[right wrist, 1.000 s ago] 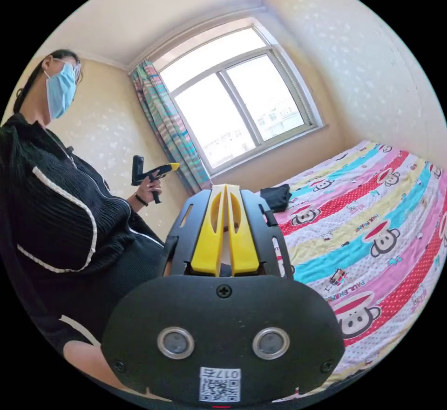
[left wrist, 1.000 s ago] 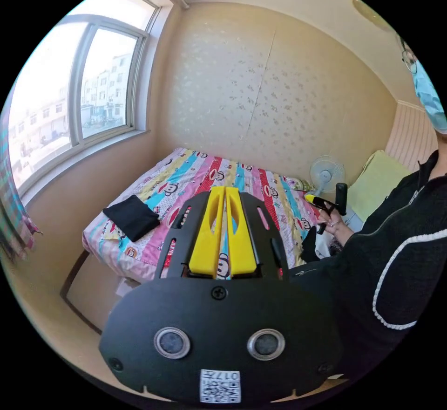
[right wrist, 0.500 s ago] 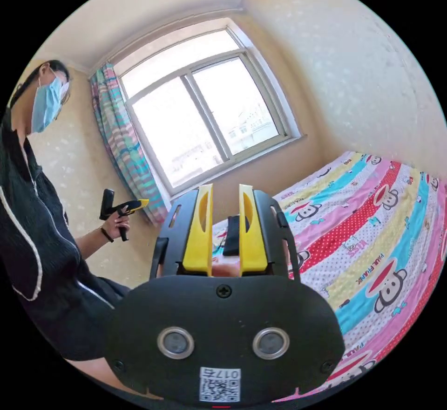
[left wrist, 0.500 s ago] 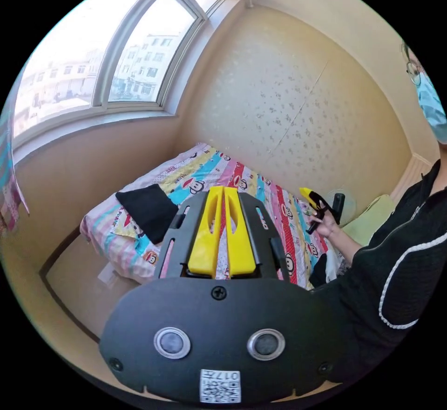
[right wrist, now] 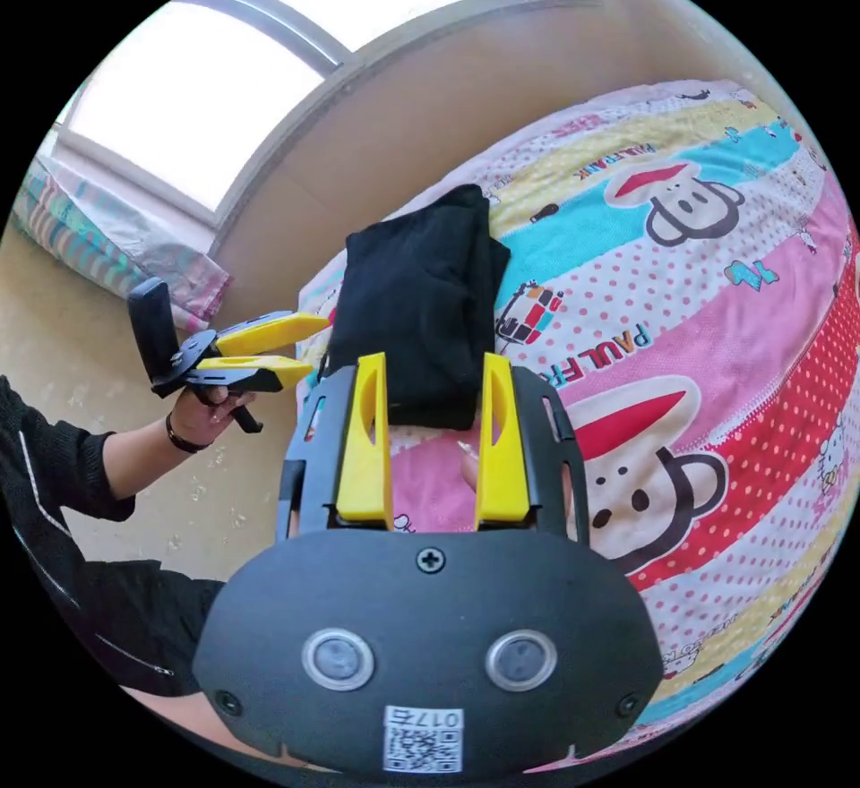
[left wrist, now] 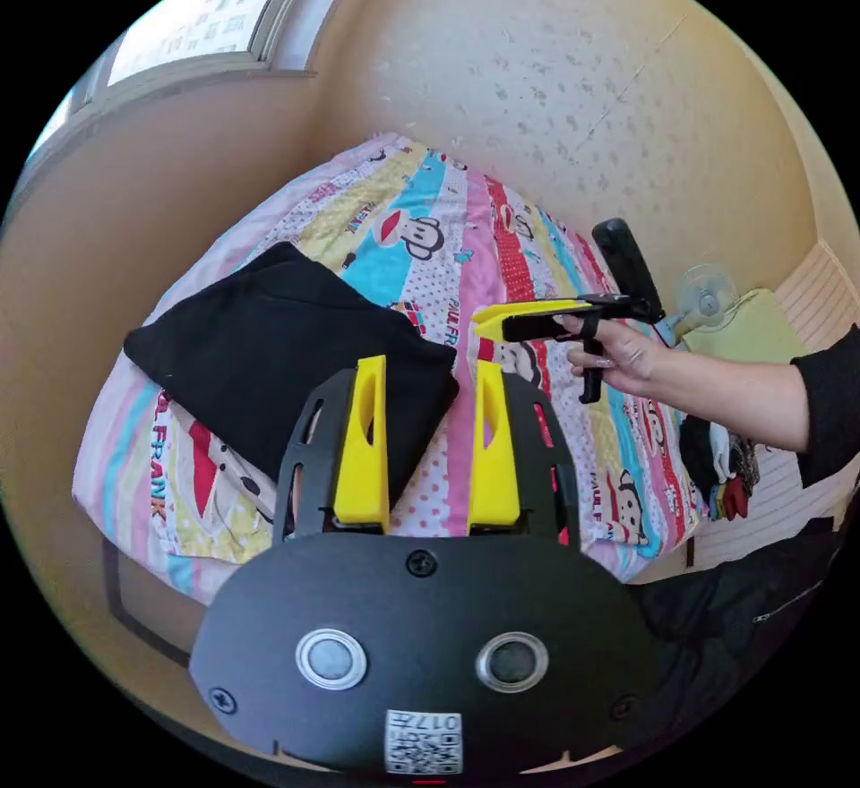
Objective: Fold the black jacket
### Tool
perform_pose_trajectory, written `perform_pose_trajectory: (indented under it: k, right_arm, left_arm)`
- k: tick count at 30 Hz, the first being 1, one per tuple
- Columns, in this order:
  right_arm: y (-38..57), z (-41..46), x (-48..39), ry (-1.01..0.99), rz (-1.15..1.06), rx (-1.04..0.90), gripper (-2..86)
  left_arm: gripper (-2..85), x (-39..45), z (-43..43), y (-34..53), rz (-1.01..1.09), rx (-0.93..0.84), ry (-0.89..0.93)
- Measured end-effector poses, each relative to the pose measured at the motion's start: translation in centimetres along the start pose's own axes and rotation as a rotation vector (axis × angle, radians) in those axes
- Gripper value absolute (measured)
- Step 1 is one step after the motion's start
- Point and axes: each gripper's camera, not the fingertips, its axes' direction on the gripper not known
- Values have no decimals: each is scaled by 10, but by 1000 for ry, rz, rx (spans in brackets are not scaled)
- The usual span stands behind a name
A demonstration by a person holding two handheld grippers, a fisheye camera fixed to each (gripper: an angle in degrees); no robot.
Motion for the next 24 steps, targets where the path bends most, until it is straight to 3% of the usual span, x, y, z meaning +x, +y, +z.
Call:
perform_pose_trajectory:
  k: [4, 10, 12, 15, 20, 24]
  right_arm:
    - [-11, 45, 23, -22, 107, -170, 44]
    - [6, -6, 9, -124, 114, 29, 20]
    - [16, -44, -7, -286, 119, 163, 30]
    - [17, -79, -53, -420, 22, 208, 32]
    - [26, -148, -148, -358, -141, 295, 31]
    - [60, -225, -185, -335, -175, 431, 32]
  left_arm:
    - [139, -21, 90, 2, 38, -167, 4]
    - [159, -11, 61, 19, -32, -95, 29]
    - [164, 2, 33, 26, -15, -15, 8]
    - [167, 22, -17, 30, -50, 98, -29]
    - [150, 59, -71, 6, 1, 231, -185]
    - [83, 105, -112, -29, 81, 412, -339]
